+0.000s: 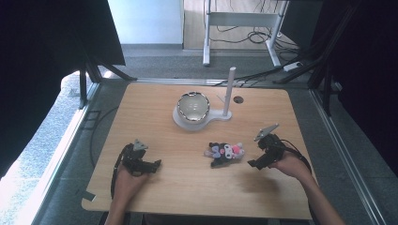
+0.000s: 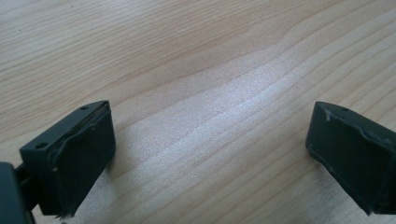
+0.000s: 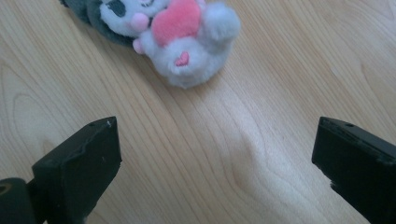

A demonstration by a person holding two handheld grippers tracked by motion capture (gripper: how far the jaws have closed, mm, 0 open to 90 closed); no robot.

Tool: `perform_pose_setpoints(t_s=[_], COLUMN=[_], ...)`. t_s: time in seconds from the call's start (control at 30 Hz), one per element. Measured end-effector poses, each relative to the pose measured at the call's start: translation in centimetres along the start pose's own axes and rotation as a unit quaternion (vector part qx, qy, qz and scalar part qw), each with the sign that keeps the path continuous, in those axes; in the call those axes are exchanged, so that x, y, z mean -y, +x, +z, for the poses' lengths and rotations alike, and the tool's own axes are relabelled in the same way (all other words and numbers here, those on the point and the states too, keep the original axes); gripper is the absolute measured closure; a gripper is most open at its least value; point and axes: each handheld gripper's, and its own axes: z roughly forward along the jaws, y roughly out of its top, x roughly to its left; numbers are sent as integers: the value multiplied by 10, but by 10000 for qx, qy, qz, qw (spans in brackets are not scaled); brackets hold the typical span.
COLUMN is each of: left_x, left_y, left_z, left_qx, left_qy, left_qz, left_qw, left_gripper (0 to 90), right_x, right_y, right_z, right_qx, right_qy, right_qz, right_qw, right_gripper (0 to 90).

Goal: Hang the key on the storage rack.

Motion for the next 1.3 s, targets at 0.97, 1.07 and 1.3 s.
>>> perform_pose_setpoints(t_s=[0.97, 1.07, 1.3], left_x=[0, 0, 0], left_y=[0, 0, 0], left_z=[0, 0, 0], left_qx=[0, 1, 1], left_qy=[2, 1, 2], left_qz=[1, 0, 0], left_qw=[10000, 10000, 10000], left_gripper=[14, 14, 14], right_x=[-67, -71, -78], right_y=[15, 16, 22], right_z=[36, 44, 61], right_qx=[-417, -485, -604], right_qy=[626, 695, 980], right_qz=[-987, -1107, -1316], right_qw=[9923, 9902, 9846], right_gripper=[62, 71, 128])
